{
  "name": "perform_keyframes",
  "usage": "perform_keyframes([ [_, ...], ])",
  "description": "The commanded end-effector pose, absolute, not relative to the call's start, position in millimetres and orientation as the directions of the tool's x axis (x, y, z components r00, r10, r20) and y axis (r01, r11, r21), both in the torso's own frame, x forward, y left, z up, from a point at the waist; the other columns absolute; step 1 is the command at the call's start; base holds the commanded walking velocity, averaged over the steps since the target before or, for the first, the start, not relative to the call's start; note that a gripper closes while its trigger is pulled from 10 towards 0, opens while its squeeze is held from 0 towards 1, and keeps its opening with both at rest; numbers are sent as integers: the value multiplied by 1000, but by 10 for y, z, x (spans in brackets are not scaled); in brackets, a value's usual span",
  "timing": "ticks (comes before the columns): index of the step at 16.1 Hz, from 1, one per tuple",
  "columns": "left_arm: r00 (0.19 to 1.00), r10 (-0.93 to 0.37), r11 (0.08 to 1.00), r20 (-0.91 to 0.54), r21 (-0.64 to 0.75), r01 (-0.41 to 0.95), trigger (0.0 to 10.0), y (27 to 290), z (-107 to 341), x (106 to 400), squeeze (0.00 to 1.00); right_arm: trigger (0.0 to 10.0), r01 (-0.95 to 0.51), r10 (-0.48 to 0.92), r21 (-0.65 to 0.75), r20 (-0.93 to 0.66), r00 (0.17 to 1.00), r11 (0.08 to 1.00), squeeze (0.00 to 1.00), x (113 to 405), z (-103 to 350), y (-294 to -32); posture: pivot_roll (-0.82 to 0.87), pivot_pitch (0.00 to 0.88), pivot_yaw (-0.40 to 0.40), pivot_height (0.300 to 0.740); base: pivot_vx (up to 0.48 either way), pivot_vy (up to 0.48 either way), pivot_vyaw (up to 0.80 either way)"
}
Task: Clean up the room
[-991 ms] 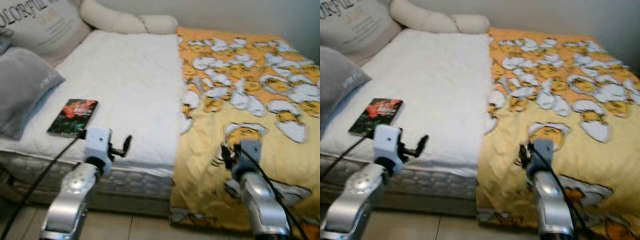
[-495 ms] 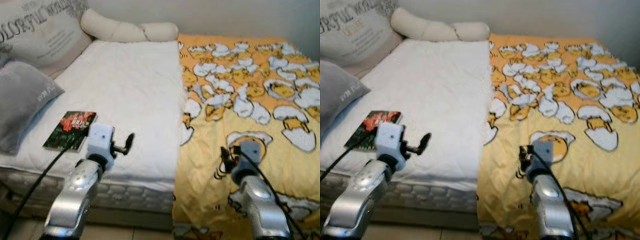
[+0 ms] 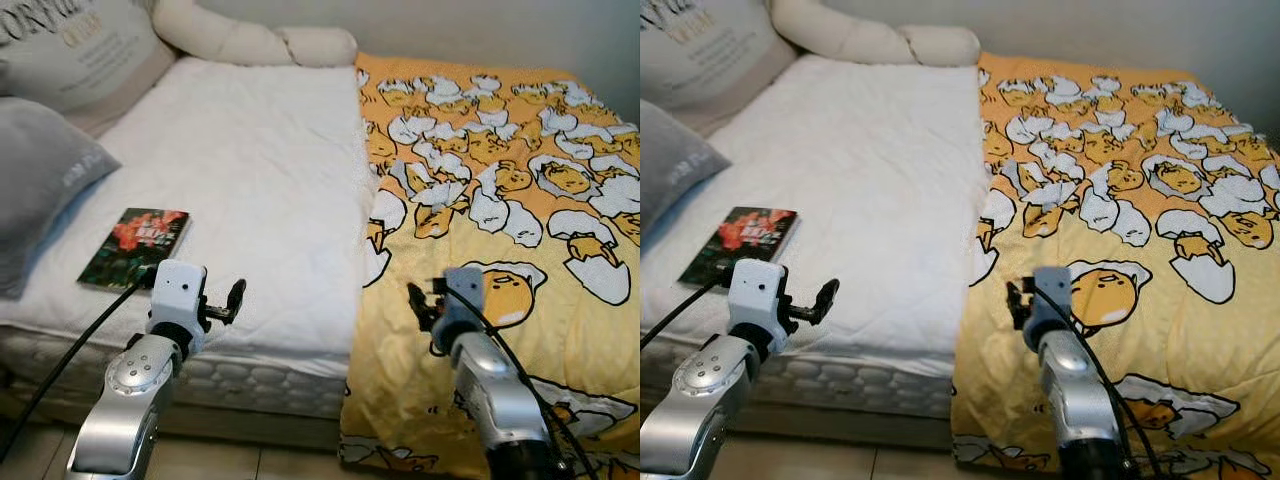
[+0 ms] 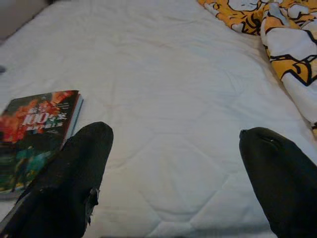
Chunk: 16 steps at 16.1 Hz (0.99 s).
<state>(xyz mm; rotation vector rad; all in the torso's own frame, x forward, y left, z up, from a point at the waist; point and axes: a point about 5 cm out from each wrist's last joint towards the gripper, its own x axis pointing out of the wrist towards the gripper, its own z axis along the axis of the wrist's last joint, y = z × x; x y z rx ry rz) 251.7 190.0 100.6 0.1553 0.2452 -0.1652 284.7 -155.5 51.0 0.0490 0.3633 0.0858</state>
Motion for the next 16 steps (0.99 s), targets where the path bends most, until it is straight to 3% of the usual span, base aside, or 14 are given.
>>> perform_keyframes([
  [1,956,-162,969,-244,145,201,10000,1888,1052,2536,0,10000,-88,112,82,-346,932,993,1000,2880,515,-1524,86,0,-15,740,0,0,0],
  [5,911,-308,918,-276,164,360,10000,1826,1130,2468,0,10000,-150,147,29,-437,887,988,1000,3280,470,-1274,130,0,-1,740,0,0,0],
  [8,863,-388,865,-322,195,462,10000,1860,1208,2292,0,10000,-190,158,-21,-465,871,982,1000,3402,483,-1192,206,0,-12,740,0,0,0],
  [10,863,-386,862,-325,206,463,10000,1901,1273,2223,0,10000,-199,158,-38,-470,868,979,1000,3447,500,-1172,221,0,-14,740,0,0,0],
  [13,918,-276,929,-284,167,331,10000,1943,1249,2141,4,10000,-185,191,53,-375,907,981,1000,3481,596,-1167,207,0,-56,740,0,0,0],
  [14,929,-255,942,-269,149,302,10000,1903,1210,2163,4,10000,-192,203,65,-326,923,979,831,3414,589,-1233,191,0,-63,740,0,0,0],
  [15,931,-260,944,-258,134,301,10000,1855,1189,2207,4,10000,-185,196,64,-308,931,981,0,3349,567,-1300,175,0,-67,740,0,0,0],
  [16,934,-261,945,-246,134,299,10000,1823,1178,2267,4,10000,-188,199,67,-289,936,980,0,3257,566,-1356,154,0,-63,740,0,0,0],
])
